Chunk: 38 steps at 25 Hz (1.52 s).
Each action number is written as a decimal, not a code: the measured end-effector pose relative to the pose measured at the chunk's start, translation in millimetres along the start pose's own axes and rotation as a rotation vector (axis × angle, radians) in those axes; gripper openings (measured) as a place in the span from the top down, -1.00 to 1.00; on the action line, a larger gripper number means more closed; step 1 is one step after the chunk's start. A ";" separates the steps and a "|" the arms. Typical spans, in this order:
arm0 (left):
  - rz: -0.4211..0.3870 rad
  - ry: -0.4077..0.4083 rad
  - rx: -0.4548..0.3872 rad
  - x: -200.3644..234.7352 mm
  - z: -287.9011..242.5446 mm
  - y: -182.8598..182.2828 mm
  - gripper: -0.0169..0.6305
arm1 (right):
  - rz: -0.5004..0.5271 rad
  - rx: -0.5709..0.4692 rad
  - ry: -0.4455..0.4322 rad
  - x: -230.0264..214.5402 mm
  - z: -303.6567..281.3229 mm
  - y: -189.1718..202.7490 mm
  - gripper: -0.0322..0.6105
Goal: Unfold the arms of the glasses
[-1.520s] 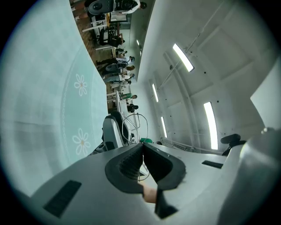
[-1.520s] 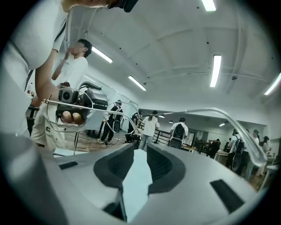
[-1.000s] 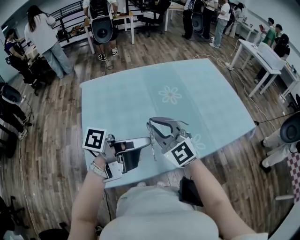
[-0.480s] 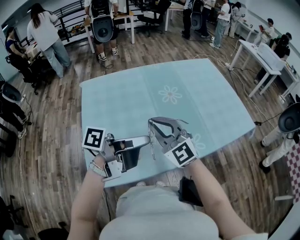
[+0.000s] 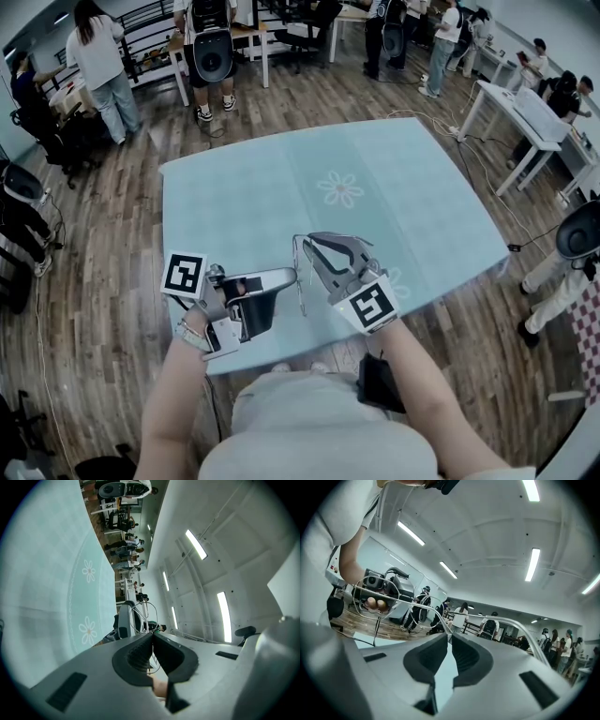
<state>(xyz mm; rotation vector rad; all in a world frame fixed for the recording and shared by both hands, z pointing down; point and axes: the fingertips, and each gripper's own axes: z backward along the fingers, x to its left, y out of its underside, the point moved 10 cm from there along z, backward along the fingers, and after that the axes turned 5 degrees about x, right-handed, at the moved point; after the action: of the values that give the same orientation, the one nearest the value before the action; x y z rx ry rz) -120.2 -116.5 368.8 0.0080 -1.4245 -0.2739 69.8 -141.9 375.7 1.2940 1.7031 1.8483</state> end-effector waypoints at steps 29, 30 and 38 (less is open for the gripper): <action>-0.020 -0.012 -0.063 -1.0 13.9 -4.4 0.91 | -0.138 -0.023 0.096 -6.1 34.3 13.3 0.79; -0.022 -0.013 -0.066 -0.8 14.1 -3.9 0.91 | -0.139 -0.023 0.099 -6.1 36.8 14.0 0.79; -0.027 -0.013 -0.074 -0.2 13.1 -6.6 0.91 | -0.139 -0.024 0.113 -9.1 44.0 15.3 0.79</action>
<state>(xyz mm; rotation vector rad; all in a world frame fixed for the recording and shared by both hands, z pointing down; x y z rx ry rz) -134.2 -120.8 369.5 -0.0348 -1.4268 -0.3492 113.8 -124.8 380.9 1.0513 1.7734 1.8862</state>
